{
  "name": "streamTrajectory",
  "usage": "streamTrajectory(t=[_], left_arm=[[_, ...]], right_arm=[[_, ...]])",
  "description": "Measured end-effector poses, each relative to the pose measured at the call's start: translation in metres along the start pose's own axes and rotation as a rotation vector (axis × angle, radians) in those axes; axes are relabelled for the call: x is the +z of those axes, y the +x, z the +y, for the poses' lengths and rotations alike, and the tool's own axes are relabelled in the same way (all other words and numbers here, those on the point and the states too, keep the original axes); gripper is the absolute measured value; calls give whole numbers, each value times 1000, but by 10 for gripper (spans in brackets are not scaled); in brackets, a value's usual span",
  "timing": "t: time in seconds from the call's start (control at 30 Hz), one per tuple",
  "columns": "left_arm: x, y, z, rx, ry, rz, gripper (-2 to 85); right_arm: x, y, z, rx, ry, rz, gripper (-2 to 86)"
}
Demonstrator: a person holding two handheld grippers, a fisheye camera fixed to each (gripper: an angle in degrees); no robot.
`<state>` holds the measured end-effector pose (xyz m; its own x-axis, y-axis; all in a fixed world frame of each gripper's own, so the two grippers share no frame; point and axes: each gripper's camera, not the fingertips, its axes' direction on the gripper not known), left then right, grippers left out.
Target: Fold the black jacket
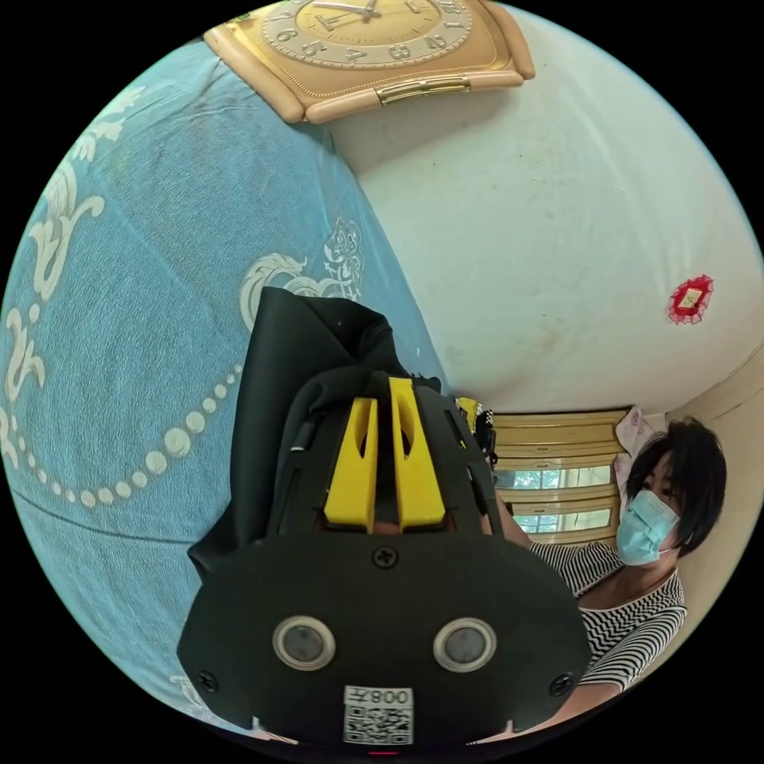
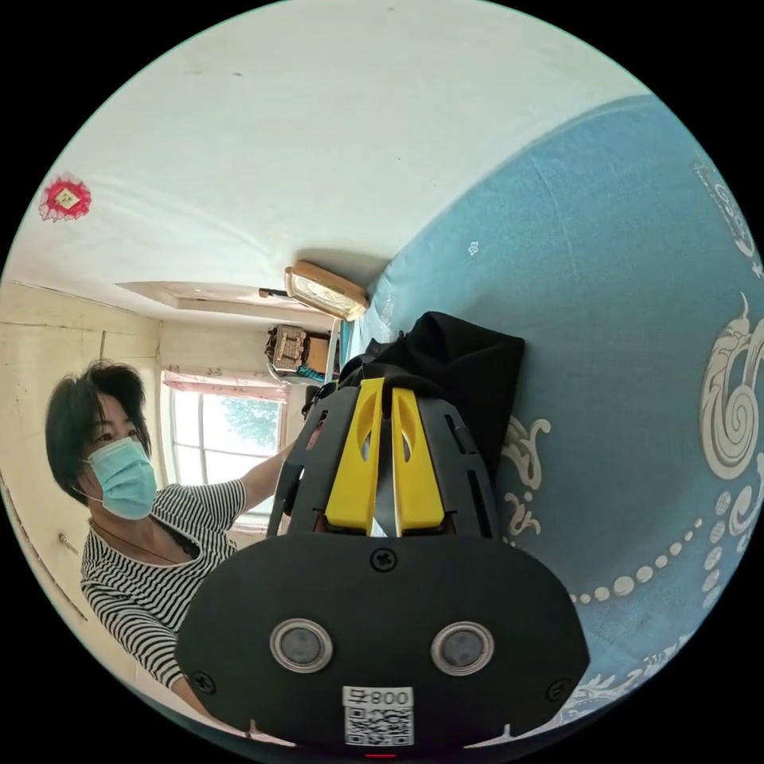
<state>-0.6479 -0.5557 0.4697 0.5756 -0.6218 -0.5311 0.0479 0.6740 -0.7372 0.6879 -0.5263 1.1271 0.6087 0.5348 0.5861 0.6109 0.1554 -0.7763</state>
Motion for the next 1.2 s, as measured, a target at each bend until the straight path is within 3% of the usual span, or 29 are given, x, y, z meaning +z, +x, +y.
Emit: streamTrajectory(t=[0.3,0.47,0.77,0.87,1.13,1.2], left_arm=[[15,-19,-23,-64,58,65,51],[19,-25,-26,-108,152,197,75],[27,-17,-9,-106,307,301,88],[36,2,7,-47,355,292,82],[56,19,35,23,531,330,96],[67,33,33,79,483,246,103]], right_arm=[[0,26,-23,144,96,-102,15],[1,31,-32,183,135,-131,22],[-15,25,-11,190,388,-398,21],[-8,-1,-5,122,385,-327,9],[93,-87,-20,-130,67,104,27],[109,-108,-23,-208,35,218,43]])
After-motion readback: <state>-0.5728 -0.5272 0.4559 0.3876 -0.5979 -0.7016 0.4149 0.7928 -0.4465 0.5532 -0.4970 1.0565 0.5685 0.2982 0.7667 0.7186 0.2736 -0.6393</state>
